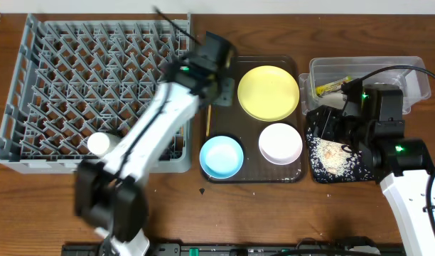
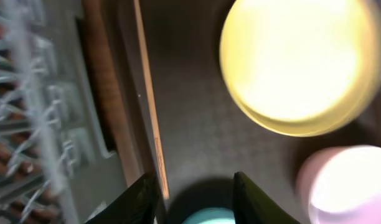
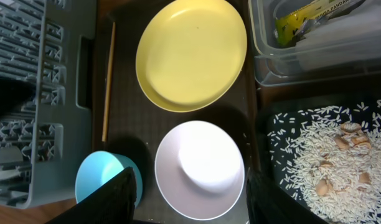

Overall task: Sort waste into correct bins and load items into the dishwasher
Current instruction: 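Return the left gripper to the tray and grasp the second chopstick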

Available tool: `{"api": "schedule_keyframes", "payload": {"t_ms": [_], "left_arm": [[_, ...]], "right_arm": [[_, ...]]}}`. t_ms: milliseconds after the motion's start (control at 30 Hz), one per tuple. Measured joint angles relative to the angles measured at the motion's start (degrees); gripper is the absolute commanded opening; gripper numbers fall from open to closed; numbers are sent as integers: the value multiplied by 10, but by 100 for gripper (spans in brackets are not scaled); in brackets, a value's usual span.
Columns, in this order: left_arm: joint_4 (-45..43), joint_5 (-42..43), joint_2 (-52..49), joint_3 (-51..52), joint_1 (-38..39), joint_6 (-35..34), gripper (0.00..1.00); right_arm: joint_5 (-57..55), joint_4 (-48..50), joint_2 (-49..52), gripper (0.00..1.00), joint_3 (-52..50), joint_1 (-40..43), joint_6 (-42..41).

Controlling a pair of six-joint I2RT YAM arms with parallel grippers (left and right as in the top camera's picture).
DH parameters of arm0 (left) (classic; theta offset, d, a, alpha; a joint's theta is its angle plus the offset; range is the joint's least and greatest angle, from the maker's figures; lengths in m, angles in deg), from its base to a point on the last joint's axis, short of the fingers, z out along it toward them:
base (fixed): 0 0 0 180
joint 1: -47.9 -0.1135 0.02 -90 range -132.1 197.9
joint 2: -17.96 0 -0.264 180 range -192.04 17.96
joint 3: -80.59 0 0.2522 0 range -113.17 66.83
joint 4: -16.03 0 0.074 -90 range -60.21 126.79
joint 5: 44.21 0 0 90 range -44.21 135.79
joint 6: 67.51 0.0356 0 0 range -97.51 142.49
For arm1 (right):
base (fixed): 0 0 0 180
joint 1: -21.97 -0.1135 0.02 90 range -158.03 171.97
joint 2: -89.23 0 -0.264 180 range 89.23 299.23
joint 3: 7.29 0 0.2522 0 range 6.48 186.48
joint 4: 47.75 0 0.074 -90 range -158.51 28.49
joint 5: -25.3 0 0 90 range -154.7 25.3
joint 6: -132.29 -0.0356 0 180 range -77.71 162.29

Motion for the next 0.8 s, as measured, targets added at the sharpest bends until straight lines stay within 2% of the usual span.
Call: {"api": "schedule_keyframes", "payload": {"t_ms": [267, 800], "left_arm": [[-49, -68, -141, 5, 24, 0, 39], [-109, -134, -158, 5, 24, 0, 39]], "right_arm": [[0, 0, 0, 55, 0, 0, 0], [0, -1, 0, 55, 0, 0, 0]]}}
